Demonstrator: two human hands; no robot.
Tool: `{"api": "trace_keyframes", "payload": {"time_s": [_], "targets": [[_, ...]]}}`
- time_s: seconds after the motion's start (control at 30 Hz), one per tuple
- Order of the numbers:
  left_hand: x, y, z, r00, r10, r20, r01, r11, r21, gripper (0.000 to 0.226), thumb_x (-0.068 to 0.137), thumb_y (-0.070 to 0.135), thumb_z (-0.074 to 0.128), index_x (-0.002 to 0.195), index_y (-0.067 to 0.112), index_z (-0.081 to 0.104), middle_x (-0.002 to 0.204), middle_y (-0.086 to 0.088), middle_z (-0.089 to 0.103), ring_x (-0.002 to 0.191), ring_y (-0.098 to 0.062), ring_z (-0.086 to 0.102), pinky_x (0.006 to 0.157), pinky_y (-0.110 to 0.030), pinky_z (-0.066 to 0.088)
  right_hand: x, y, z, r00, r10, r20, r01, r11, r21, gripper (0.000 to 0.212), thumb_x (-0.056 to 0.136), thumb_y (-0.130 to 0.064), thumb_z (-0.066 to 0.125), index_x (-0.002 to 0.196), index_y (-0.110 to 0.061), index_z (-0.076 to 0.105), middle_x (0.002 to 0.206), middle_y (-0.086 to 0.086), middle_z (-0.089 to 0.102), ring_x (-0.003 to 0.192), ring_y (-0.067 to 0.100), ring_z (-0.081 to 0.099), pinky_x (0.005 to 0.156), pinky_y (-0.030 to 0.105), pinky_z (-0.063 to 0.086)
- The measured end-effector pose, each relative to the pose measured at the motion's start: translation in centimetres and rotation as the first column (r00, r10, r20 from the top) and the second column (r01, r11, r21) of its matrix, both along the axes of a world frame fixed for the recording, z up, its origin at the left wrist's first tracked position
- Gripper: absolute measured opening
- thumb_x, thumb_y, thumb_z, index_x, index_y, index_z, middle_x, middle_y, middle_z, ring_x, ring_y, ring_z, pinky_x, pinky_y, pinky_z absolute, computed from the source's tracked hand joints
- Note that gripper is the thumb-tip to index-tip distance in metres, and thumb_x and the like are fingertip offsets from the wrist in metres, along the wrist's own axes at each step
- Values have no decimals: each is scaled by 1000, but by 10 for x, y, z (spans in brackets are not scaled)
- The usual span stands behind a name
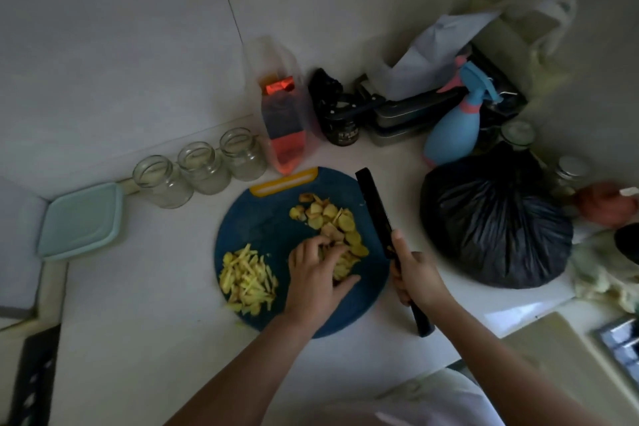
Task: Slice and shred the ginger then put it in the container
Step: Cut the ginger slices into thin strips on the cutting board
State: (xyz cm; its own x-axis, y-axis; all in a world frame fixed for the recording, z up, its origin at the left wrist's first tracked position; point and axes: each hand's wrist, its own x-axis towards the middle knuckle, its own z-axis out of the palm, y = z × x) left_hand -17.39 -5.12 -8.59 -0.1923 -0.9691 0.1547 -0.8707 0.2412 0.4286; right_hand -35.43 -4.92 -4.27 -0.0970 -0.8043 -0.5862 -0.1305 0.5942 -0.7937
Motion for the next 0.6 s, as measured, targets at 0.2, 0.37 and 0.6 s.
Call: {"api": "trace_keyframes", "payload": {"time_s": [0.2, 0.37, 0.6], "targets": [[7, 8, -14, 994, -3, -111, -10, 993, -121, 31, 79, 45, 65, 93, 18, 62, 104, -2, 47, 99, -21, 48, 87, -33, 41, -2, -2, -2, 1000, 10, 2, -10, 999, 51, 60, 90, -68, 34, 57, -18, 34, 49, 0, 31, 38, 14, 29, 40, 21, 25], [13, 7, -12, 994, -24, -110, 10, 993, -119, 24, 83, 38, 58, 91, 15, 60, 99, -1, 48, 96, -19, 48, 84, -32, 42, -5, -7, -3, 999, 36, -20, -35, 996, 76, 61, 92, -68, 31, 58, -17, 34, 50, 0, 32, 39, 14, 30, 41, 22, 27], [23, 3, -6, 978, -31, -208, 33, 999, 8, 43, 80, 40, 64, 113, 15, 55, 114, -1, 46, 104, -18, 53, 88, -31, 48, -4, -13, -6, 998, 50, -34, -48, 997, 59, 63, 93, -68, 29, 56, -17, 35, 47, 0, 34, 40, 15, 32, 41, 23, 30]]}}
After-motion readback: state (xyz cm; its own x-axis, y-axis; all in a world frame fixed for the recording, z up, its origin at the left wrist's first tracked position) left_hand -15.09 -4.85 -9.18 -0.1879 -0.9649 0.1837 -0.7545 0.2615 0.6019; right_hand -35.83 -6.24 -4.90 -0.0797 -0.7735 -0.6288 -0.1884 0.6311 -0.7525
